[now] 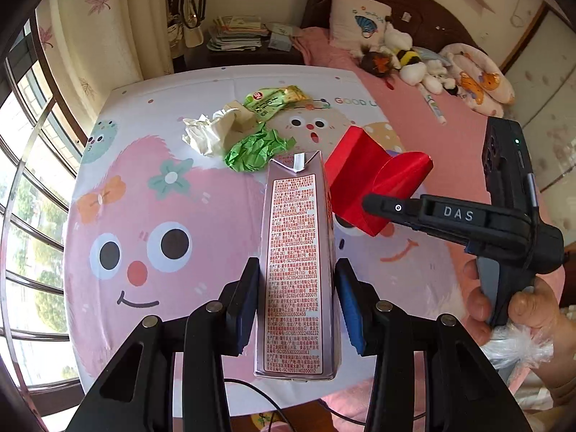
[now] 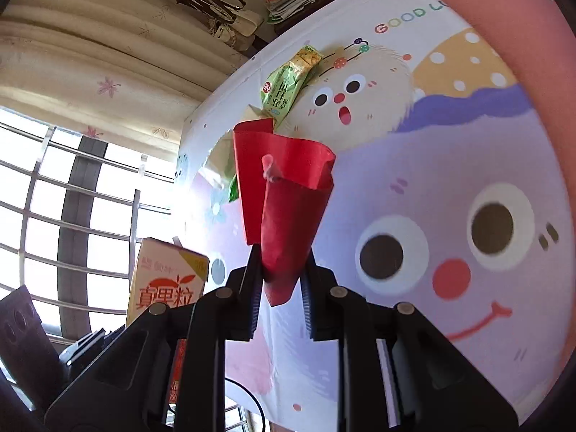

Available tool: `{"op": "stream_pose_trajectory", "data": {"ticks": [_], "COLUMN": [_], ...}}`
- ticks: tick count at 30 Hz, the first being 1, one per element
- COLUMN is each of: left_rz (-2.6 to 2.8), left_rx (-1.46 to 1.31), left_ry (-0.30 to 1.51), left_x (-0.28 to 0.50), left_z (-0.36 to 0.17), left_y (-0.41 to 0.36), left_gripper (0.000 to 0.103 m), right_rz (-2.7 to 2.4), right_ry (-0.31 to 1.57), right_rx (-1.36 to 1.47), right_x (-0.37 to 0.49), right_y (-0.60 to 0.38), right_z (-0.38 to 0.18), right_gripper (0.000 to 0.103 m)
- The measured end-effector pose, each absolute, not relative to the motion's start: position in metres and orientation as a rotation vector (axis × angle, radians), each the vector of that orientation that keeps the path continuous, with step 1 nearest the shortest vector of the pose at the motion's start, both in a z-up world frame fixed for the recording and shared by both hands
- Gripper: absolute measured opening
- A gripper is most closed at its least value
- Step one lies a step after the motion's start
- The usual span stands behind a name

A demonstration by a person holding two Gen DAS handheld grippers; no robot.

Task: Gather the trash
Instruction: 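Carry the pink carton and red bag over the trash bin and open both tools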

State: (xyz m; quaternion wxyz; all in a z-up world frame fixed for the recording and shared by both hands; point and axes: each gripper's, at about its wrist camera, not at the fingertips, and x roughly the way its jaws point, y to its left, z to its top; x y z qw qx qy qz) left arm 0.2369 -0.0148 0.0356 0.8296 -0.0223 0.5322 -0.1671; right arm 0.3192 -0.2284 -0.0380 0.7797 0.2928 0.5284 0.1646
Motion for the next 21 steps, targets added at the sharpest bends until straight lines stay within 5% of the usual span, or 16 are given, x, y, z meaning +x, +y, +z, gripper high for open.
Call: {"op": "stream_pose_trajectory", "data": {"ticks": [10, 21], "left_rz": [-0.541, -0.625], "left_rx": [0.017, 0.03], "left_ry": [1.104, 1.243], "left_x": [0.089, -0.03], "left_z": [0.022, -0.036], "left_y": [0.036, 0.051], "left_gripper": [0.042, 0.042], "right_rz": [0.204, 0.14], "right_ry": [1.03, 1.237], "right_rx": [0.634, 0.523], "right_x": [0.107, -0.045], "right_y": [-0.208, -0.171], "right_z": [-0.017, -0.061], "right_gripper": [0.017, 0.017]}}
